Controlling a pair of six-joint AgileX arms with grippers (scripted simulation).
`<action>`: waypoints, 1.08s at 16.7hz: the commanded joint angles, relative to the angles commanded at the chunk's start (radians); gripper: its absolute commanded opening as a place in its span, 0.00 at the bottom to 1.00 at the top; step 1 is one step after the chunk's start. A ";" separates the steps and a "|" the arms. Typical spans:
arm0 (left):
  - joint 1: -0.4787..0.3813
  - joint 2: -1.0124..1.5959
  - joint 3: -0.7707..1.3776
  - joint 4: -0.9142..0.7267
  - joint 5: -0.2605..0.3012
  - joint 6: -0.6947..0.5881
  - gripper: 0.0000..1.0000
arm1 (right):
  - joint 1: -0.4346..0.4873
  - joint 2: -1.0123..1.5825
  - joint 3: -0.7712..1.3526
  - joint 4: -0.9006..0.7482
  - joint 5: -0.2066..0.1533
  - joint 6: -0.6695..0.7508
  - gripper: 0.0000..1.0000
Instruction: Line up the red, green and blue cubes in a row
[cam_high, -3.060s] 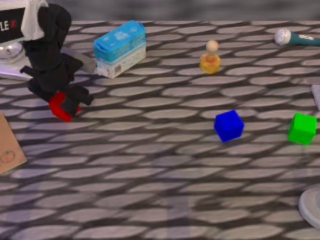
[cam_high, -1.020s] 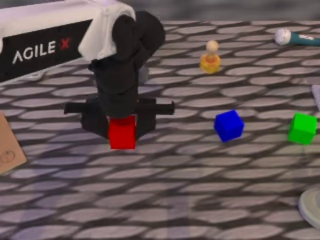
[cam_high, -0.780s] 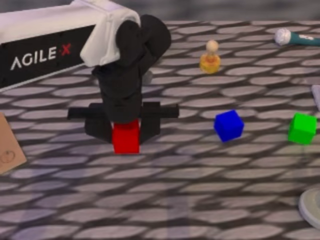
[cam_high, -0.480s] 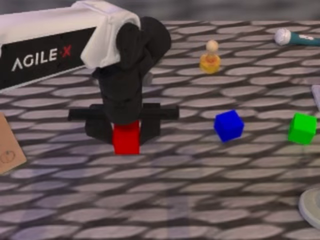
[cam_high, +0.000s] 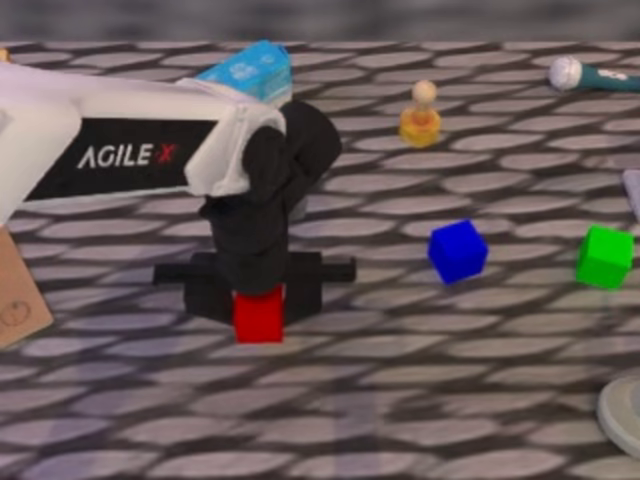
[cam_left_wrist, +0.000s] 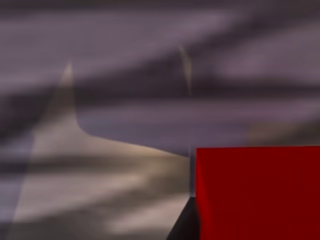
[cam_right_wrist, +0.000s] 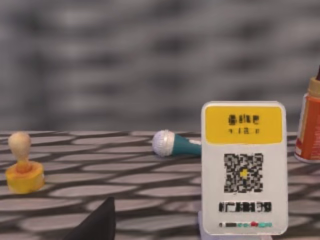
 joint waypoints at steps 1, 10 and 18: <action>0.000 0.000 -0.001 0.001 0.000 0.000 0.00 | 0.000 0.000 0.000 0.000 0.000 0.000 1.00; 0.000 0.000 -0.001 0.001 0.000 0.000 0.53 | 0.000 0.000 0.000 0.000 0.000 0.000 1.00; 0.000 0.000 -0.001 0.001 0.000 0.000 1.00 | 0.000 0.000 0.000 0.000 0.000 0.000 1.00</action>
